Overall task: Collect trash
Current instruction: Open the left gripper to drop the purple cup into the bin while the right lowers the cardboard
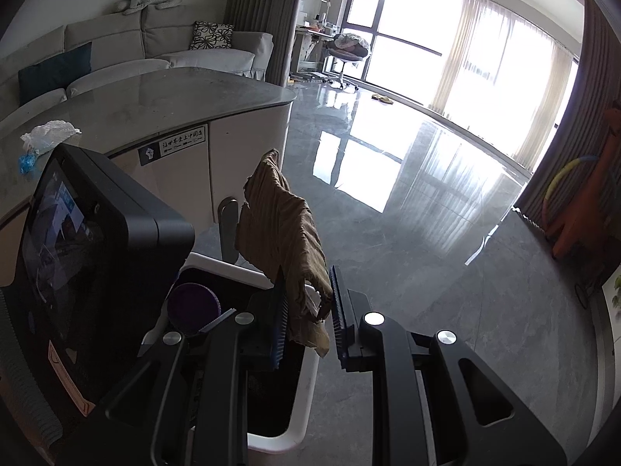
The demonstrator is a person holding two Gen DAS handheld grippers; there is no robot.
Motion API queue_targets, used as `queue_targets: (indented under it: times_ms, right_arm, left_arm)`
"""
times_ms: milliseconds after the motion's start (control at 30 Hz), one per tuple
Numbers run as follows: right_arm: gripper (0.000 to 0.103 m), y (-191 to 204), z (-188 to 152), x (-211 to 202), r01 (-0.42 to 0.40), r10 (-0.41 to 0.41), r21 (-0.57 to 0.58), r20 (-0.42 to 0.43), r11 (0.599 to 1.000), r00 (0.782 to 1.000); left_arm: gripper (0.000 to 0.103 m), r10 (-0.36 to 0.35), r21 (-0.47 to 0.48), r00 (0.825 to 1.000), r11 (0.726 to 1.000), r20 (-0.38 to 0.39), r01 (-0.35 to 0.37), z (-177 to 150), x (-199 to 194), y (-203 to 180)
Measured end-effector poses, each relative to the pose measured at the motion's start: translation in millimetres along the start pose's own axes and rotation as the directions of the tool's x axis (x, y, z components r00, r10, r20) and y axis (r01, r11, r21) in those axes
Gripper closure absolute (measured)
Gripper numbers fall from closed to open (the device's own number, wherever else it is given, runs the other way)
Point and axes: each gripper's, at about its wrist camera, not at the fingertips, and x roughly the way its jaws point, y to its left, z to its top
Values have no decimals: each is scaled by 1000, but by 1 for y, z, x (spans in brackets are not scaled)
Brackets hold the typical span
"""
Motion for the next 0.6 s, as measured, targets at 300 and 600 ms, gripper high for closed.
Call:
queue_targets:
  times_ms: [300, 600]
  right_arm:
    - [81, -3, 2, 0, 4, -4, 0, -4, 1000, 1000]
    - [81, -1, 3, 3, -28, 28, 11, -21, 1000, 999]
  left_arm:
    - [5, 71, 45, 997, 996, 13, -71, -1, -4, -2]
    - [5, 127, -9, 990, 992, 66, -127, 0, -34, 20]
